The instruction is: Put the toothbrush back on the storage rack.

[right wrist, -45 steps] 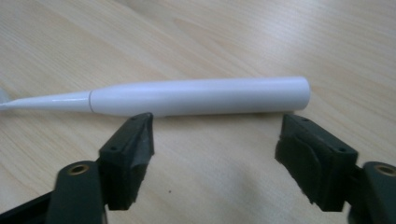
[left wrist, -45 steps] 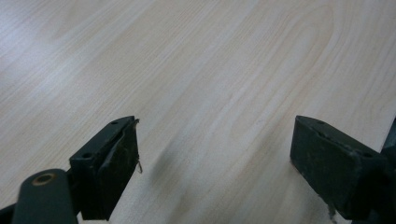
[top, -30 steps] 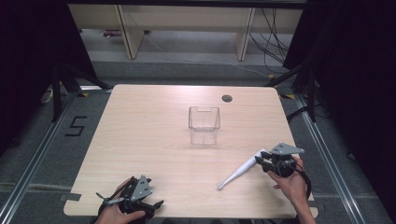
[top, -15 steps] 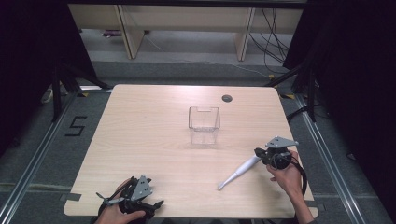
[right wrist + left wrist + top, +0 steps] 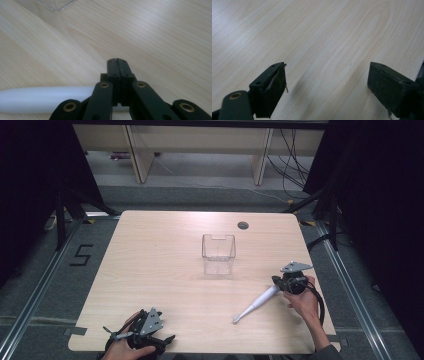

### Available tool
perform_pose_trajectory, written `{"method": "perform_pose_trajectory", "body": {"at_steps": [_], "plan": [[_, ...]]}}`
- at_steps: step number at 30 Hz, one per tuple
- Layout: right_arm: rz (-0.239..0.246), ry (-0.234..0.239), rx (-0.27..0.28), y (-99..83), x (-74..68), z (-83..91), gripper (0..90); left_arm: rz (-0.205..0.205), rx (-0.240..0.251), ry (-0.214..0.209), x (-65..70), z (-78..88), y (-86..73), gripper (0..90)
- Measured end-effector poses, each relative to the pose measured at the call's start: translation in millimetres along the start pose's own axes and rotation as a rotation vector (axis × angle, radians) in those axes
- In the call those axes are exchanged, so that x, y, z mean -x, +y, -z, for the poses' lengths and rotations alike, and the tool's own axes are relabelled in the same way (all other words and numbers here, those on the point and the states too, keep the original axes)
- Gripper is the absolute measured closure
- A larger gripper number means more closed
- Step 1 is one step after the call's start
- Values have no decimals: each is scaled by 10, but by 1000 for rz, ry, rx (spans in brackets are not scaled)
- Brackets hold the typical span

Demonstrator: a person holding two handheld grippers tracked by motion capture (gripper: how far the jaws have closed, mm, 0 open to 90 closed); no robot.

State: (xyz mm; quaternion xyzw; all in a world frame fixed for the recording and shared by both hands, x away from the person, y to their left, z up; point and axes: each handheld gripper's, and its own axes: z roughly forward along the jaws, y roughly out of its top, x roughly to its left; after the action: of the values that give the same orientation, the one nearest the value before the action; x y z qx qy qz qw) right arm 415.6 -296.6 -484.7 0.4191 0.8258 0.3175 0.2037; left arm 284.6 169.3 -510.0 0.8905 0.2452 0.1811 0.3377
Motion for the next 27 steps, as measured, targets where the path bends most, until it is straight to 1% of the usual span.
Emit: {"method": "perform_pose_trajectory", "body": {"at_steps": [1,2,3,4,5,8,9,10,11,13,14,15,16,17,18,19,20,22,23,24,25,26,27], "plan": [[7,-3,2,0,13,-6,900,13,9,-3,9,-1,-2,151],[-4,-4,-4,-2,14,-10,900,6,3,-5,3,5,0,151],[8,-9,-3,-6,26,-16,900,2,1,-7,-1,5,3,151],[8,-11,-18,-15,35,-14,900,6,9,-2,11,-3,6,151],[11,-14,-18,-18,39,-14,900,12,9,-6,20,-4,4,151],[16,-14,-22,-24,45,-10,900,9,11,-6,17,-3,4,151],[16,-14,-24,-25,43,-9,900,25,11,-5,20,-5,2,151],[17,-14,-30,-28,39,-10,900,10,9,0,11,2,3,151],[16,-12,-39,-28,32,-10,900,10,10,0,11,2,2,151],[19,-12,-40,-31,27,-17,900,12,11,-1,15,3,2,151],[5,-11,-51,-26,15,-8,900,20,12,1,21,1,3,151],[23,-12,-48,-36,11,-9,900,9,13,0,16,5,6,151],[23,-12,-48,-36,11,-9,900,5,8,-3,15,8,6,151],[27,-11,-54,-38,9,-2,900,18,11,2,20,3,2,151],[16,0,-64,-42,-4,16,900,10,8,2,13,6,2,151],[13,0,-55,-52,-13,19,900,9,6,0,12,8,0,151],[26,4,-54,-73,-11,40,900,14,10,-1,11,5,-2,151],[17,5,-64,-82,-19,58,900,13,14,1,10,11,0,151],[28,8,-63,-120,-31,78,900,5,7,-6,7,16,8,151],[28,8,-63,-120,-31,78,900,5,7,-6,7,16,8,151],[29,15,-81,-143,-56,99,900,14,15,1,20,4,7,151],[44,13,-83,-160,-66,102,900,11,13,0,20,4,4,151],[56,5,-82,-175,-79,106,900,19,16,2,24,2,1,151]]}}
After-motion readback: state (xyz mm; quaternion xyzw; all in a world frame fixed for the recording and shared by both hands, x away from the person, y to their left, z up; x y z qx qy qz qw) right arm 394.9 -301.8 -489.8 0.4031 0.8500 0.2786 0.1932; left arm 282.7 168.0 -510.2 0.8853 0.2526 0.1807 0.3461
